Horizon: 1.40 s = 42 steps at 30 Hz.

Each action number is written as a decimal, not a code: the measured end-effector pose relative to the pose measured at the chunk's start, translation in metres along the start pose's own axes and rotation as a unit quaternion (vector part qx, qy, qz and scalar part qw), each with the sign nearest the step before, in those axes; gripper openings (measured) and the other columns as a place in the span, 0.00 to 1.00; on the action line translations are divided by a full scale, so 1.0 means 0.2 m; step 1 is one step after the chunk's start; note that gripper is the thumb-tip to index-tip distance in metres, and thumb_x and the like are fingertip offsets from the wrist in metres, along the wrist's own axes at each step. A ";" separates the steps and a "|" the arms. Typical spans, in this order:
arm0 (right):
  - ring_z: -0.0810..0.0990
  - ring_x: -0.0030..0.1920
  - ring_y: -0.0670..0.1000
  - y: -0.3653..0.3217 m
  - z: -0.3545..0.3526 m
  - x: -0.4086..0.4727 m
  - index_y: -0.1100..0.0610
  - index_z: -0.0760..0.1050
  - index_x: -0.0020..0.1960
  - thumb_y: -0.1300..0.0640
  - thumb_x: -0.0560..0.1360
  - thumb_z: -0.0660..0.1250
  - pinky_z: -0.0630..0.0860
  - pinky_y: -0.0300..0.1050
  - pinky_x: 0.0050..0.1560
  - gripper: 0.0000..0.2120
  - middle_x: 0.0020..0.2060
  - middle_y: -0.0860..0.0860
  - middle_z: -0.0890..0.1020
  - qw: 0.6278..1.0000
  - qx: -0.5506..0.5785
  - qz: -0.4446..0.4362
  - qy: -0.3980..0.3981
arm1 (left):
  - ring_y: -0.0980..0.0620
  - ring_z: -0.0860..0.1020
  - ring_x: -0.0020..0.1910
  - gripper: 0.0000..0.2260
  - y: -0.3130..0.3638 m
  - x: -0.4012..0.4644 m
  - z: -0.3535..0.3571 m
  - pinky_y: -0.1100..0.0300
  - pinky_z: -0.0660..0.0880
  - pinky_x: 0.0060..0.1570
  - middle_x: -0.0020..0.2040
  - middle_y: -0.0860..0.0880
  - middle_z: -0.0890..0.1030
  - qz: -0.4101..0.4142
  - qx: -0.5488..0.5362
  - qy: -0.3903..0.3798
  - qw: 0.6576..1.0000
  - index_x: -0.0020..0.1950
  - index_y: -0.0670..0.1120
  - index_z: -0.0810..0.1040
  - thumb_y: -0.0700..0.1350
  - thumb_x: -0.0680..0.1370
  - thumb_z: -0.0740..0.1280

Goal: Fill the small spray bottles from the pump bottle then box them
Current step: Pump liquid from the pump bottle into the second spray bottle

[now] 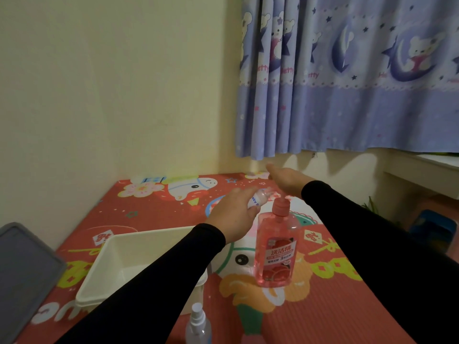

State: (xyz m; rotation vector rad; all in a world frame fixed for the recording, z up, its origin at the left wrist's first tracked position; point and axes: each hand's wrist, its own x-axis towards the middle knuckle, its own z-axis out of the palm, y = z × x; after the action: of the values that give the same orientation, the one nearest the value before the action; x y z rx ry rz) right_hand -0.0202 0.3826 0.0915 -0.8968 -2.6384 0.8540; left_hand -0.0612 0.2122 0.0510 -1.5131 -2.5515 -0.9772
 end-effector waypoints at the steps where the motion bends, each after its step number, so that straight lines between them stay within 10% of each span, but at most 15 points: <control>1: 0.70 0.69 0.59 0.00 -0.01 0.01 0.59 0.68 0.71 0.37 0.80 0.42 0.63 0.57 0.71 0.34 0.71 0.59 0.70 1.000 0.000 0.009 -0.002 | 0.46 0.70 0.63 0.19 0.00 0.00 -0.01 0.58 0.65 0.56 0.66 0.45 0.71 0.001 0.000 0.003 1.000 0.73 0.51 0.65 0.47 0.82 0.60; 42: 0.71 0.69 0.52 0.07 0.08 0.06 0.54 0.73 0.67 0.34 0.79 0.44 0.62 0.53 0.73 0.33 0.69 0.51 0.74 0.997 0.033 -0.058 -0.040 | 0.46 0.71 0.60 0.19 -0.02 -0.01 0.03 0.57 0.66 0.53 0.65 0.45 0.70 0.017 0.034 -0.044 0.998 0.74 0.51 0.62 0.48 0.83 0.57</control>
State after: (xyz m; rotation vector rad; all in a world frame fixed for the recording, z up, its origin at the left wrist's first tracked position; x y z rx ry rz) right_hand -0.0289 0.3918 0.0703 -0.7001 -2.6822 0.9589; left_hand -0.0607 0.2128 0.0432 -1.6093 -2.5788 -0.8282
